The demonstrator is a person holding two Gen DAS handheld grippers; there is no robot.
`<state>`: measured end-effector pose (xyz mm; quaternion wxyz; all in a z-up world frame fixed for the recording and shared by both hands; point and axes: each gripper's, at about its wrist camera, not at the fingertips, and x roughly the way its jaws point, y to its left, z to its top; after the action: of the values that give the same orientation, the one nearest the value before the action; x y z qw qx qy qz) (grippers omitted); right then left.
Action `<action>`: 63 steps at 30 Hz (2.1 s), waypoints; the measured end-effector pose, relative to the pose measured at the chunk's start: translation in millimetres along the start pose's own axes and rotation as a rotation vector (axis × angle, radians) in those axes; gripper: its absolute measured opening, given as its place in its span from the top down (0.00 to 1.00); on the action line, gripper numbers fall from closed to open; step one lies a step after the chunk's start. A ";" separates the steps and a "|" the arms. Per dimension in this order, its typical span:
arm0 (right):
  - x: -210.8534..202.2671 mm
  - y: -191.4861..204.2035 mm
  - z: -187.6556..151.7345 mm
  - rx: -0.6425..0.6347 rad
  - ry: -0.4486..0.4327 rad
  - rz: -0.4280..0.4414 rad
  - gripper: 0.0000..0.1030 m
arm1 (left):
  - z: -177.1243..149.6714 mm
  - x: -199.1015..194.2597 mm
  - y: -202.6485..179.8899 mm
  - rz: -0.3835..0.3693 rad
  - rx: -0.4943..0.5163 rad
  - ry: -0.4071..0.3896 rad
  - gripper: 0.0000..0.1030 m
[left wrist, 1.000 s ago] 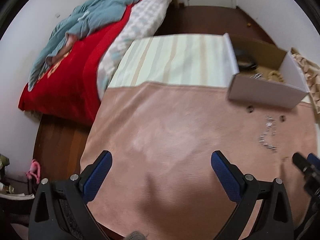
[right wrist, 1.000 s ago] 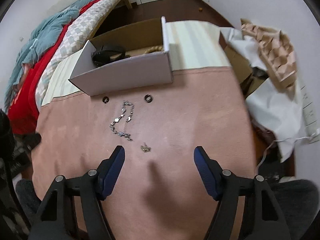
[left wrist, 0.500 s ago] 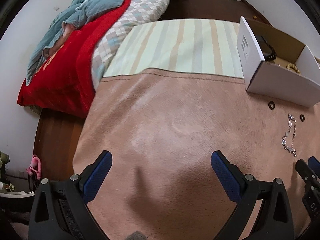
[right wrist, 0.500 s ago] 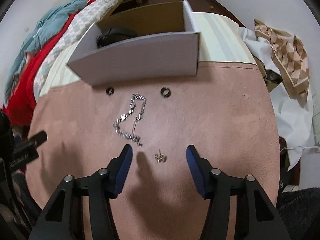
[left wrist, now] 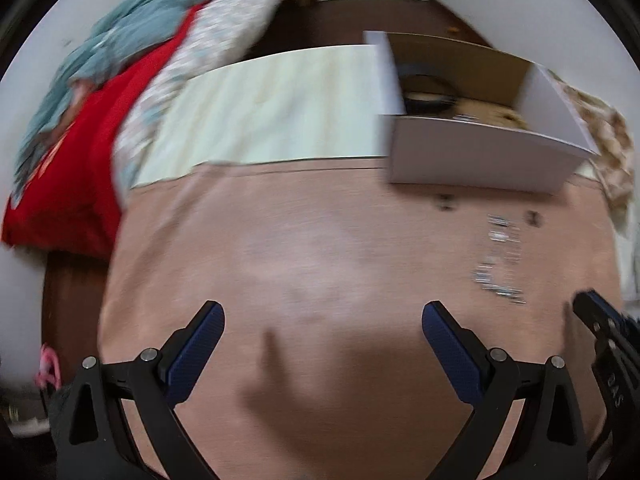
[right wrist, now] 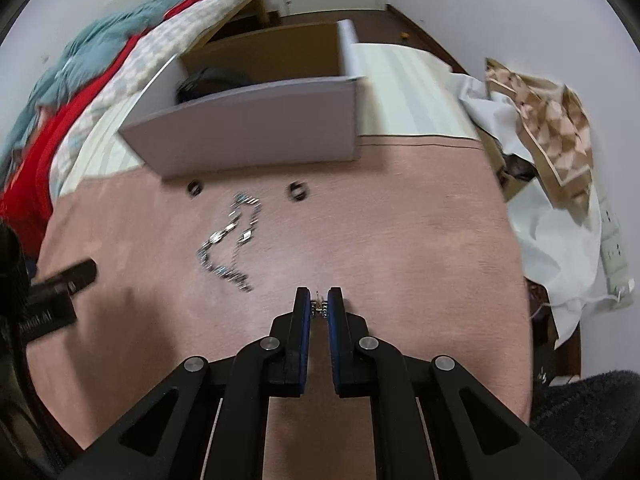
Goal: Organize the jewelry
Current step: 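Grasp the small silver earring with the right tool, then grasp the silver pendant chain with the left tool while the right tool holds the earring, then carry both held items into the white box and open the tools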
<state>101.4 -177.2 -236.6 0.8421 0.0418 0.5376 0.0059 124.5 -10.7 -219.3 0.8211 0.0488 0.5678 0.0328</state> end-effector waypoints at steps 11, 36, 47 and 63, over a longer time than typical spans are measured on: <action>-15.1 -56.7 4.9 0.147 -0.032 -0.025 0.91 | 5.1 14.6 -91.5 -0.100 0.189 0.016 0.12; -39.9 -64.1 11.9 0.209 -0.087 0.025 0.91 | 15.8 -19.9 -60.4 -0.299 0.117 -0.004 0.97; -72.4 -52.5 35.6 0.216 -0.148 0.116 0.91 | 52.3 -78.0 -26.1 -0.366 0.055 -0.118 0.97; -75.9 -43.5 156.6 0.180 -0.137 0.313 0.91 | 147.3 -87.2 -12.0 -0.382 0.035 -0.169 0.97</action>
<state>209.7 -234.7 -105.7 0.8584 0.2005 0.4644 0.0859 231.4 -38.5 -88.1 0.8562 -0.0429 0.4961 -0.1374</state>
